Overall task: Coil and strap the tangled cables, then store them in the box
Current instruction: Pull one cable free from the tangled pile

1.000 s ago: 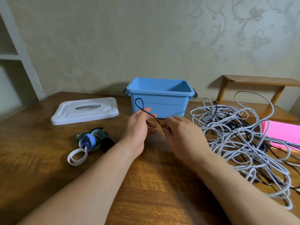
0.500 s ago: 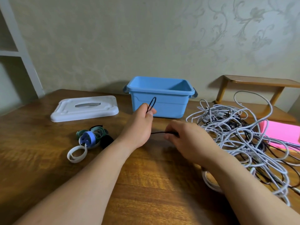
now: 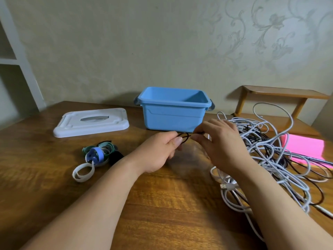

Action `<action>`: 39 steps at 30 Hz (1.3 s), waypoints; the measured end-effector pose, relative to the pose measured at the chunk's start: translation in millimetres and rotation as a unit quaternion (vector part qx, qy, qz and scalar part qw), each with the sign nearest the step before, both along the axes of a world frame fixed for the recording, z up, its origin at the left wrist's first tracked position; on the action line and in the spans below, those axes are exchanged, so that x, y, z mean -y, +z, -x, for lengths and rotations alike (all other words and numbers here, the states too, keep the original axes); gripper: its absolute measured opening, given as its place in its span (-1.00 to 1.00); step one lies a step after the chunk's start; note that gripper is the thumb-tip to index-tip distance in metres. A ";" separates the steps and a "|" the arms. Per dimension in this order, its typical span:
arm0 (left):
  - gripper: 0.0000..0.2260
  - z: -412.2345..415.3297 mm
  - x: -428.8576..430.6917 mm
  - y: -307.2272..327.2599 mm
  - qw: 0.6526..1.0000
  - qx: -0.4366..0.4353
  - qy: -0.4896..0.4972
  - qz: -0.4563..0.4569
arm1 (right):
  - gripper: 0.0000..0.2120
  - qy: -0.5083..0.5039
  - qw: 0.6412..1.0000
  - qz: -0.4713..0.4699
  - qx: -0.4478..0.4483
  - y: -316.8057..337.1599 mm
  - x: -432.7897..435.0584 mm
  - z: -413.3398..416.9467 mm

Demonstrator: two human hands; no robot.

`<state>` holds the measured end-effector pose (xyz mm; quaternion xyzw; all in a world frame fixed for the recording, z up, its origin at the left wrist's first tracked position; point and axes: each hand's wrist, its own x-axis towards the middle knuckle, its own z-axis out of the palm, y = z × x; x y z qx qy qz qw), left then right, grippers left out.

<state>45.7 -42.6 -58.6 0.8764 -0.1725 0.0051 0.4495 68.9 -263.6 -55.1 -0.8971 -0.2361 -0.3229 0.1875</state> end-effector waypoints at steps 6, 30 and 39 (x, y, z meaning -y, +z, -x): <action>-0.82 3.2 13.1 0.1 0.999 -0.045 -0.001 -0.019 | -0.83 0.024 0.999 0.011 0.022 0.0 -9.8 3.1; -0.66 -4.9 45.8 -12.3 0.860 -0.100 0.054 0.498 | -0.82 -0.015 0.997 0.045 0.064 -1.5 -45.0 19.6; -0.74 -11.1 27.3 8.4 0.777 -0.112 0.144 0.603 | -0.81 0.019 0.999 0.032 -0.009 -8.1 -48.2 19.2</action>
